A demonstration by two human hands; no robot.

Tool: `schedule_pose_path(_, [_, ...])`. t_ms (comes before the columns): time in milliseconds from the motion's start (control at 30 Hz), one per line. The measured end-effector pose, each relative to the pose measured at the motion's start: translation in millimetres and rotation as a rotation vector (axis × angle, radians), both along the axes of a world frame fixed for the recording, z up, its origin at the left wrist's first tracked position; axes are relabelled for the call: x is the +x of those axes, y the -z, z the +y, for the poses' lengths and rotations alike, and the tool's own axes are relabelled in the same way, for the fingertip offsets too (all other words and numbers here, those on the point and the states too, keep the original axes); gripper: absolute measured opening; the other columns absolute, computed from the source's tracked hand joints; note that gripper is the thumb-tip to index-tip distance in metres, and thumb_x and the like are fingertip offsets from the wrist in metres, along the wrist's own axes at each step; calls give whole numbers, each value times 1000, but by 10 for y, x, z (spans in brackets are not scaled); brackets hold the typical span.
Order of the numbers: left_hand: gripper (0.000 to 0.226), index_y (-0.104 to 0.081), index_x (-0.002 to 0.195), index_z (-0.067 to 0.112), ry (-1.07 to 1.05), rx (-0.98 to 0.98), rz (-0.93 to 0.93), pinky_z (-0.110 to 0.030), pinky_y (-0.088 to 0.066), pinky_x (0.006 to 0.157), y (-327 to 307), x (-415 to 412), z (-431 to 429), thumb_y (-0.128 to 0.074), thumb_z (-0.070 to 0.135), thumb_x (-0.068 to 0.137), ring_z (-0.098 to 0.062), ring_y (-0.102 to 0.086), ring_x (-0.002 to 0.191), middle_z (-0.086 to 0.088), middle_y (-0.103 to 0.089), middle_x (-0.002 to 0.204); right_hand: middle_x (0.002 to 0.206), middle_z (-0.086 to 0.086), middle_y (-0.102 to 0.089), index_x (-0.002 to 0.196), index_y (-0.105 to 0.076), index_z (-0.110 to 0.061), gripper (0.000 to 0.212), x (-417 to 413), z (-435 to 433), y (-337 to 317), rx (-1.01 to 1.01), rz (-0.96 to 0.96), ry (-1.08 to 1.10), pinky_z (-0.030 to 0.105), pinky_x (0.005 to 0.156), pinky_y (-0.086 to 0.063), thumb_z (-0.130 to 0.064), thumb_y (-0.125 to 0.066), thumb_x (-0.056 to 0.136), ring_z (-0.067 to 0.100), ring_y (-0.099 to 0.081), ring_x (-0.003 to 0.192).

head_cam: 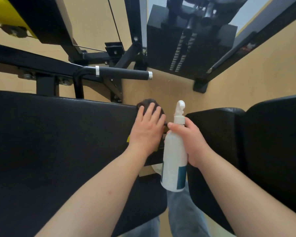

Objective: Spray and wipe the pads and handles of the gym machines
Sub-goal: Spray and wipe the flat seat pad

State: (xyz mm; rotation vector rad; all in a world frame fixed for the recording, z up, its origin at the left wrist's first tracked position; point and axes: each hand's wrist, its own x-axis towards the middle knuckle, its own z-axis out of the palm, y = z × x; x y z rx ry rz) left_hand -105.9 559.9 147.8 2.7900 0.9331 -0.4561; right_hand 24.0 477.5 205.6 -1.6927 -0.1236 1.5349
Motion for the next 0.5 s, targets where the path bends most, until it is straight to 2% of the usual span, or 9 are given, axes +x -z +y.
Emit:
schedule_pose_path(67, [65,-17,162,17,117,-28,60,-60,0,125,70,41,-188,-37,43,106,-36,2,157,-13,-10,170,107,13,-72,123,-63,-21,49,53,13,-28,2,-14,31,53,84,-63,-38,-78,79,33,-73,96])
schedule_pose_path(133, [67,-11,163,14,107,-32,55,-58,0,125,127,34,-225,-36,40,107,-36,2,157,-14,-9,170,105,13,-71,117,-64,-21,43,82,9,-28,12,-25,28,53,84,-63,-37,-78,80,33,-73,94])
schedule_pose_path(233, [66,-8,163,13,85,-15,73,-57,4,124,33,-101,-148,-36,34,107,-33,3,157,-11,-6,171,104,11,-71,117,-63,-24,30,26,34,-34,7,-35,-2,43,74,-63,-29,-77,91,28,-72,91])
schedule_pose_path(300, [68,-3,163,15,29,-3,100,-58,10,122,-67,-216,-77,-36,31,106,-32,10,157,-9,3,171,107,6,-71,125,-61,-28,33,-66,81,-78,2,-79,-57,34,70,-63,-26,-74,94,22,-74,90])
schedule_pose_path(367, [70,-2,163,16,-86,22,111,-61,13,121,-161,-325,-10,-40,30,106,-33,15,156,-8,6,171,111,1,-71,131,-58,-35,42,-170,141,-106,7,-103,-143,33,72,-63,-29,-75,93,20,-75,94])
schedule_pose_path(500, [74,-1,163,16,-255,91,131,-64,11,120,-261,-582,173,-45,29,104,-37,16,155,-9,6,171,107,-4,-72,125,-57,-46,41,-370,326,-170,34,-105,-290,32,72,-63,-30,-77,92,17,-75,93])
